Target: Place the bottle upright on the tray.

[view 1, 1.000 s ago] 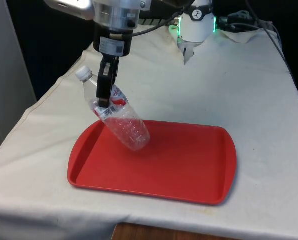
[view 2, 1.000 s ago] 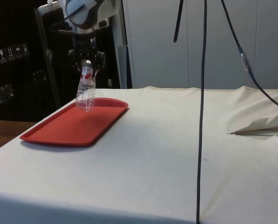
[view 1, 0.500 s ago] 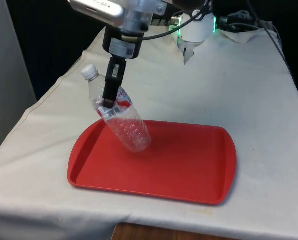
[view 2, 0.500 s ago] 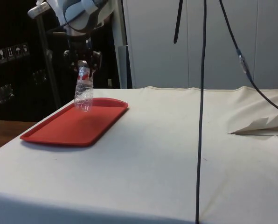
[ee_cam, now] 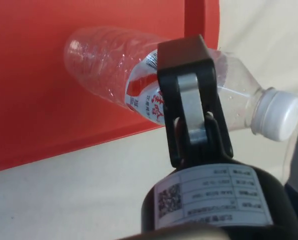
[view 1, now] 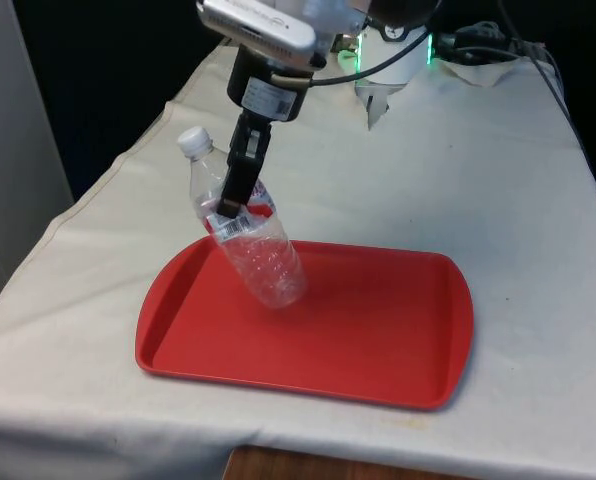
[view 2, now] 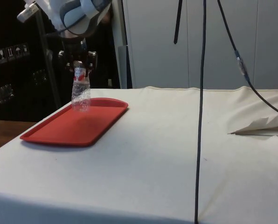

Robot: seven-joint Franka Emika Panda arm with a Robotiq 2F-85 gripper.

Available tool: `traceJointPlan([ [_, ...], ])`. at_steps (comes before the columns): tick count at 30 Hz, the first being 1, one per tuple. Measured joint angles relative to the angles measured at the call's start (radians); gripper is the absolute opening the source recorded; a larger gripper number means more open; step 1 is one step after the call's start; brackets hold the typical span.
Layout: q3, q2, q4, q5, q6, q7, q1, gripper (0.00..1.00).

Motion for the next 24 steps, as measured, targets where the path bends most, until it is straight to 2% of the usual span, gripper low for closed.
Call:
traceJointPlan([
  [2, 0.002, 0.004, 0.004, -0.029, -0.003, 0.021, 0.003, 0.18],
  [13, 0.008, 0.022, 0.022, -0.103, -0.019, 0.075, 0.008, 0.18],
  [24, 0.014, 0.043, 0.041, -0.194, -0.044, 0.145, 0.021, 0.18],
])
